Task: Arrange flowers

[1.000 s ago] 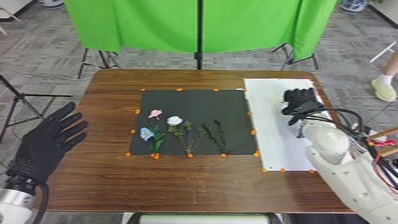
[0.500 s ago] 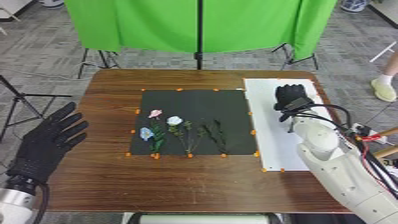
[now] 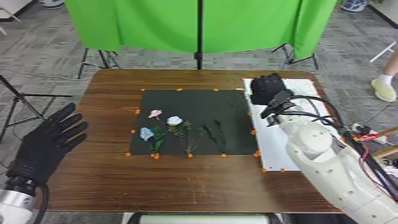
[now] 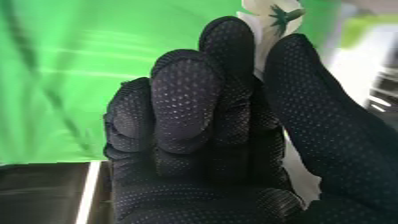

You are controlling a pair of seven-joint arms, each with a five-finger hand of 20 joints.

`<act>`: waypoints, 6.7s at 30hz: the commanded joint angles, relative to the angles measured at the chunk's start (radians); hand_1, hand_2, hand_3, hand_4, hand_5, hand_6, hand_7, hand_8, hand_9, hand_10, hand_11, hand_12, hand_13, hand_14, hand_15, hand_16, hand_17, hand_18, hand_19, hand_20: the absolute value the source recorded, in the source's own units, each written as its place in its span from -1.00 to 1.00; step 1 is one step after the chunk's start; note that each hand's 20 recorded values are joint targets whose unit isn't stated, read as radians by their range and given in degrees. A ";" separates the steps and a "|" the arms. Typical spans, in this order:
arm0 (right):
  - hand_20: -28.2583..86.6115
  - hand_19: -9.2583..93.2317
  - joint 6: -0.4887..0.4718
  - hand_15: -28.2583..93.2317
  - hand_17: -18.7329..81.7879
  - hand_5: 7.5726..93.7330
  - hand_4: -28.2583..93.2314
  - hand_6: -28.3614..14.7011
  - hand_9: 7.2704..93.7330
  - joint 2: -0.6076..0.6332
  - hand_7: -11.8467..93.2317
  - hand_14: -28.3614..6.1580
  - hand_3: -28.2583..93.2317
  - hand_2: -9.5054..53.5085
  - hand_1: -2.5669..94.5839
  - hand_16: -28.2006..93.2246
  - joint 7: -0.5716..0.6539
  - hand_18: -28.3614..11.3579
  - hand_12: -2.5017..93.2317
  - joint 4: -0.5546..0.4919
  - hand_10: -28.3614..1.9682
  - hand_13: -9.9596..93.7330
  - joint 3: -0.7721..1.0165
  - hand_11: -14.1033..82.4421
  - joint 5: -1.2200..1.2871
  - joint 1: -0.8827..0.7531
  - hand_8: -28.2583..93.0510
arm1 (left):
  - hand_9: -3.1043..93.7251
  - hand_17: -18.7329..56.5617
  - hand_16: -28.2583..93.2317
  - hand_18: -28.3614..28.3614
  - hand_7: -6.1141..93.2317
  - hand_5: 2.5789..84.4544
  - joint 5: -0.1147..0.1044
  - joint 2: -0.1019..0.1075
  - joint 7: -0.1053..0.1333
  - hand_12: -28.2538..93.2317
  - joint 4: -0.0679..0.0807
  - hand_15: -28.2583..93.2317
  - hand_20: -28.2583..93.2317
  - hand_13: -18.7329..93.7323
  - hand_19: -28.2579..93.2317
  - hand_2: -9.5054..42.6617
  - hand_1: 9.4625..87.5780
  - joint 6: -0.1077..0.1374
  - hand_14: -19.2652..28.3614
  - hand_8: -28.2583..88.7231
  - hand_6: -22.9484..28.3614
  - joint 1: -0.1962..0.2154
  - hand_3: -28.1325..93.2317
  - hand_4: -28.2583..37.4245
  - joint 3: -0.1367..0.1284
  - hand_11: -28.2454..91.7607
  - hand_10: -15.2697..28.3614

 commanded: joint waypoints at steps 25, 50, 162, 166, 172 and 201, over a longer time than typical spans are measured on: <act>0.16 0.84 -0.063 0.46 0.09 0.53 -1.00 0.43 0.85 -0.215 0.06 0.55 0.82 -1.00 0.03 -0.08 -0.102 -0.39 -0.02 -0.005 0.71 0.72 -0.181 -0.21 -0.064 0.013 -0.76 | -0.53 -0.82 -0.54 0.65 -0.46 -0.47 0.000 -0.003 -0.030 -0.28 0.006 0.00 -0.42 -0.42 0.13 -0.66 -0.61 -0.006 0.32 -0.72 -0.04 0.001 0.61 -1.00 0.011 -0.18 0.14; 0.21 0.77 -0.154 0.52 -0.02 0.27 -1.00 0.41 0.62 -0.225 0.03 0.52 0.83 -0.98 -0.15 -0.10 -0.177 -0.38 -0.08 -0.020 0.61 0.55 -0.115 -0.14 -0.075 -0.007 -0.78 | -0.53 -0.82 -0.55 0.65 -0.47 -0.47 0.001 -0.013 -0.035 -0.28 0.004 0.00 -0.42 -0.42 0.13 -0.66 -0.60 -0.006 0.32 -0.72 -0.04 0.002 0.61 -1.00 0.010 -0.17 0.14; 0.14 0.66 -0.055 0.44 -0.10 0.58 -1.00 0.46 0.82 -0.137 0.01 0.57 0.83 -0.93 -0.05 -0.15 -0.094 -0.40 -0.20 0.167 0.61 0.69 -0.158 -0.12 -0.111 0.144 -0.74 | -0.53 -0.82 -0.55 0.65 -0.46 -0.47 -0.002 -0.005 -0.018 -0.28 0.004 0.01 -0.42 -0.42 0.13 -0.63 -0.59 -0.006 0.32 -0.72 -0.04 0.001 0.62 -1.00 0.023 -0.17 0.14; 0.14 0.66 -0.035 0.44 -0.10 0.57 -1.00 0.47 0.82 -0.131 0.01 0.58 0.82 -0.93 -0.04 -0.15 -0.091 -0.40 -0.20 0.167 0.62 0.69 -0.170 -0.13 -0.129 0.134 -0.75 | -0.53 -0.82 -0.55 0.65 -0.46 -0.47 0.000 -0.003 -0.022 -0.28 0.008 0.01 -0.42 -0.42 0.13 -0.63 -0.59 -0.009 0.32 -0.72 -0.04 -0.005 0.61 -1.00 0.023 -0.17 0.15; 0.14 0.65 -0.093 0.44 -0.11 0.55 -1.00 0.50 0.80 -0.124 0.00 0.60 0.81 -0.92 -0.05 -0.15 -0.078 -0.39 -0.20 0.160 0.65 0.67 -0.171 -0.19 -0.140 0.123 -0.76 | -0.53 -0.82 -0.55 0.65 -0.46 -0.47 -0.004 0.000 -0.030 -0.28 0.011 0.01 -0.42 -0.42 0.13 -0.63 -0.59 -0.021 0.32 -0.72 -0.04 -0.014 0.61 -1.00 0.024 -0.17 0.15; -0.09 0.25 -0.352 -0.02 -0.46 -0.53 -0.87 0.13 -0.60 -0.006 -0.37 -0.09 1.00 -0.79 -0.56 -0.31 0.195 -0.52 -0.55 0.173 0.04 -0.42 0.049 -0.33 0.058 0.131 -0.79 | -0.53 -0.82 -0.55 0.65 -0.46 -0.47 0.005 -0.015 -0.014 -0.28 0.004 0.01 -0.42 -0.42 0.13 -0.63 -0.59 -0.010 0.32 -0.72 -0.04 0.002 0.61 -1.00 0.015 -0.17 0.14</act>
